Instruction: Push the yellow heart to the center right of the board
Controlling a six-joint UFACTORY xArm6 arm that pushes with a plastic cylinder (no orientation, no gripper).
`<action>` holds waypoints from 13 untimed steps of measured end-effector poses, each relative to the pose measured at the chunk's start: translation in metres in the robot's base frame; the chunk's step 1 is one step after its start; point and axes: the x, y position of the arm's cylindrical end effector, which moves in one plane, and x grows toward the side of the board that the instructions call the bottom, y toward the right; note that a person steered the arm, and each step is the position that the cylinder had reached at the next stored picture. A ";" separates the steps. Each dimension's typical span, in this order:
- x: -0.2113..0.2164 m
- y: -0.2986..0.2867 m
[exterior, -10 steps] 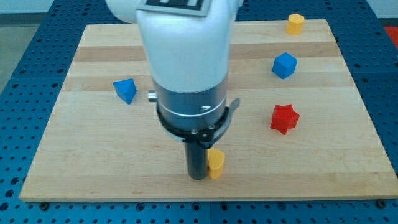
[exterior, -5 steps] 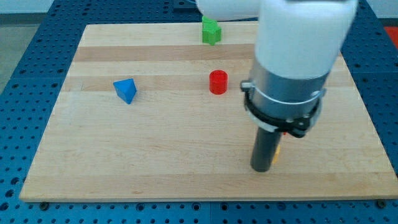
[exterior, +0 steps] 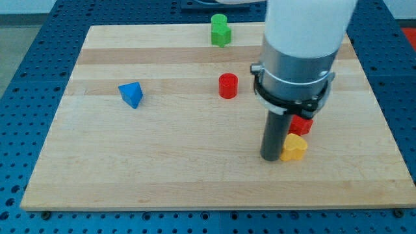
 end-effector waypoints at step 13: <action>-0.041 0.108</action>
